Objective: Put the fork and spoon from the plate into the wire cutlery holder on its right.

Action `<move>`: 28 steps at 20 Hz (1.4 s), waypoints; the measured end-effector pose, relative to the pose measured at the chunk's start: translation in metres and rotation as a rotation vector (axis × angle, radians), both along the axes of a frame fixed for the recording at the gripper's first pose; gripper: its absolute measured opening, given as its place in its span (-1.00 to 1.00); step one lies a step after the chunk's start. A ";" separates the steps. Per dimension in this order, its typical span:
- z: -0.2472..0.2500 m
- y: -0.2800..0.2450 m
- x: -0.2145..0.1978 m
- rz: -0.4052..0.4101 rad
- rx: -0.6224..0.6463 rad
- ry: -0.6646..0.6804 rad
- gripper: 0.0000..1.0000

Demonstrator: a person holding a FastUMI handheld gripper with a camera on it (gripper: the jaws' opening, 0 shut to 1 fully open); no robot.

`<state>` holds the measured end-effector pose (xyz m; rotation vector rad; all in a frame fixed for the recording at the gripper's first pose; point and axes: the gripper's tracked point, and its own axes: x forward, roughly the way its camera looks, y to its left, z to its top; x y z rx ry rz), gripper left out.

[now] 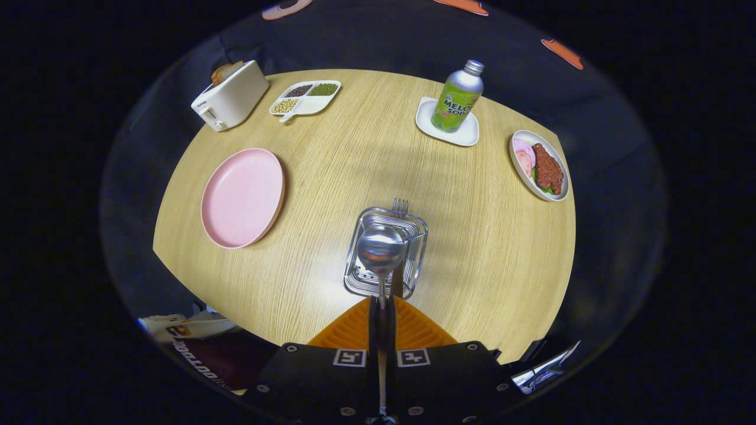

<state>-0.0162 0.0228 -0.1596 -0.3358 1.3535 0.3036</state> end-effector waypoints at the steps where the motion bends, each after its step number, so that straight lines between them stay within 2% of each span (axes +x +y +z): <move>1: -0.002 0.001 0.000 0.002 -0.006 0.008 -0.90; 6: -0.006 0.007 0.006 0.004 -0.016 0.014 -0.87; 10: 0.002 0.003 0.020 -0.012 -0.023 -0.051 -0.70; 11: 0.008 0.001 0.023 -0.022 -0.024 -0.076 -0.45; 15: 0.022 -0.008 0.035 -0.074 -0.003 -0.173 0.86; 16: 0.029 -0.010 0.039 -0.087 0.012 -0.204 0.96; 19: 0.052 -0.011 0.051 -0.145 0.097 -0.328 0.99; 22: 0.091 -0.015 0.059 -0.160 0.183 -0.498 0.99; 25: 0.128 -0.031 0.050 -0.166 0.239 -0.670 0.98; 28: 0.159 -0.041 0.038 -0.210 0.326 -0.825 0.98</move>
